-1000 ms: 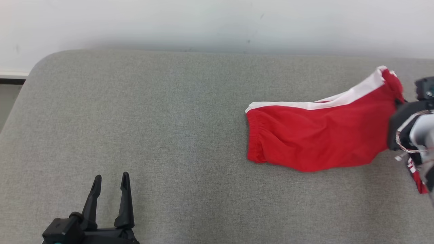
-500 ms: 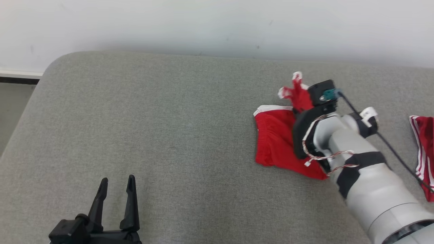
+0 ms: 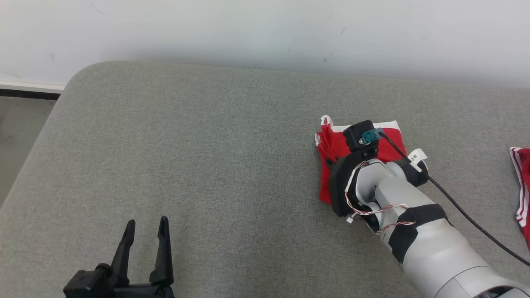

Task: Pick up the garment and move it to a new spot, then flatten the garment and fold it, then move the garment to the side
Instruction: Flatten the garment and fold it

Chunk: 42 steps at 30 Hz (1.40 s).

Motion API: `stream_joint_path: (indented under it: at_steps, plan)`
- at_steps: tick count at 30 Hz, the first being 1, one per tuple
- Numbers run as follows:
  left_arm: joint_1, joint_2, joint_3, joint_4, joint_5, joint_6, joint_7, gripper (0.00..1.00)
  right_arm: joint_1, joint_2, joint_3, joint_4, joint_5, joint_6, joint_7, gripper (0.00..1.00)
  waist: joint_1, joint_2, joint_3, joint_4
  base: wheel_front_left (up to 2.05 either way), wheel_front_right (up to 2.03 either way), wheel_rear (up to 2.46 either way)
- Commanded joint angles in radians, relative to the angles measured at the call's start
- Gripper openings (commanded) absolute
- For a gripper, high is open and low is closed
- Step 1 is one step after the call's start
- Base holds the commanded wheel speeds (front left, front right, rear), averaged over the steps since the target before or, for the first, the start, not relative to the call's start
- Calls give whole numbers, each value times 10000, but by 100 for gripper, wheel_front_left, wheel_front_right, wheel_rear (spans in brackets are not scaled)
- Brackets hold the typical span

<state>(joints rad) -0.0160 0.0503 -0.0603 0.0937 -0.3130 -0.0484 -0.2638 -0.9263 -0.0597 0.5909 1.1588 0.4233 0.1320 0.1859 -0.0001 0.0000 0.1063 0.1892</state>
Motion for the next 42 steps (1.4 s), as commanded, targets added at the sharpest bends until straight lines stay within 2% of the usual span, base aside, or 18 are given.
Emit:
stream_joint_path:
  at_steps: [1,7,13,14,16,20,26,31,33,38,42]
  plan:
    - [17,4,-26,-16,-89,37,-3,100,152,69,-56,-247,302,-32,-90,100,1,0,2,9,0,0,0]
    - [110,4,71,1,-86,53,-3,100,378,38,-629,-1739,1906,-31,-936,100,1,0,-94,-112,0,0,0]
    - [45,6,88,-46,-114,27,-3,100,498,-1002,-1090,-1634,1480,-31,-2016,100,1,0,-118,-248,0,0,0]
    - [18,6,67,-49,-116,29,-3,100,573,-1180,-1138,-1442,1273,-31,-2143,80,1,0,-109,-253,0,0,0]
    - [-35,3,14,-48,-142,23,-3,100,743,-1449,-1192,-1054,842,-31,-2387,1,1,0,-80,-244,0,0,0]
    - [-113,4,-44,-56,-194,1,-3,100,1095,-1443,-1221,-389,99,-31,-2865,0,1,0,25,-206,0,0,0]
    - [-189,4,-21,-28,-202,-13,-3,100,1469,-648,-1213,71,-493,-31,-3450,0,1,0,145,-162,0,0,0]
    - [-192,4,20,2,-177,-21,-3,100,1868,2,-791,-15,-631,-31,-3606,0,1,0,151,-117,0,0,0]
    - [-210,6,27,29,-169,-6,-3,100,2012,72,-516,-195,-510,-31,-3487,0,1,0,125,-102,0,0,0]
    - [-133,6,49,118,-118,6,-3,100,2678,67,657,-1891,816,-31,-2904,0,1,0,-51,-152,0,0,0]
    - [29,7,218,179,-30,44,-3,100,2897,77,774,-2807,1651,-31,-3165,0,1,0,-296,-424,0,0,0]
